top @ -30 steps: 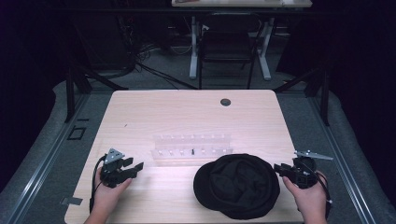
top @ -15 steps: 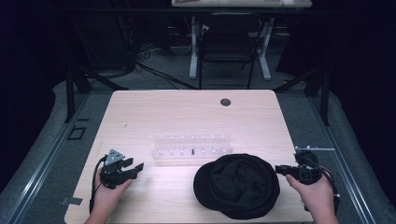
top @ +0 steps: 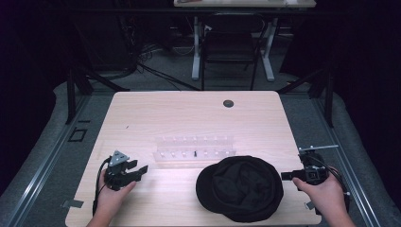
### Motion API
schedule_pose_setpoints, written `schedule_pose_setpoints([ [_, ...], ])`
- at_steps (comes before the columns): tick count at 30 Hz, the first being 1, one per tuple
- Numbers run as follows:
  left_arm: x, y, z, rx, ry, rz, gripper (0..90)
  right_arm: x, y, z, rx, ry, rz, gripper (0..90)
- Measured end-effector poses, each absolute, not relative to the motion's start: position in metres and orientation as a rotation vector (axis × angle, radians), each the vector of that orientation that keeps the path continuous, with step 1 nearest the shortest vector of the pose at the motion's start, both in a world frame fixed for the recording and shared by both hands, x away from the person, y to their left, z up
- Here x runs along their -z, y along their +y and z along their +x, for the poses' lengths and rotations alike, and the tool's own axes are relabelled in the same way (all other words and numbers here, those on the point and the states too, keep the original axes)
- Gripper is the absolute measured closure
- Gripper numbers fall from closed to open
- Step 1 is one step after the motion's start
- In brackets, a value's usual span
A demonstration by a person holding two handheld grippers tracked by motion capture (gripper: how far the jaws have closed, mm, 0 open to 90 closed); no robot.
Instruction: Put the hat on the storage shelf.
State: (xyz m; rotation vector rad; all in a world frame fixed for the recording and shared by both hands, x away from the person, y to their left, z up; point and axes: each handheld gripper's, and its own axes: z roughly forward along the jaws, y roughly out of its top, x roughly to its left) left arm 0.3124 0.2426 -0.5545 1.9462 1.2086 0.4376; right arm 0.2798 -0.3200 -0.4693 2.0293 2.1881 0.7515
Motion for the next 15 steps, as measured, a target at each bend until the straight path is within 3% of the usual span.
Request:
schedule_pose_setpoints([
  [15,0.556,0.242,0.312,-0.436,1.209,1.947,46.2,0.477,-0.314,0.296,-0.642,2.273,2.103,70.4],
])
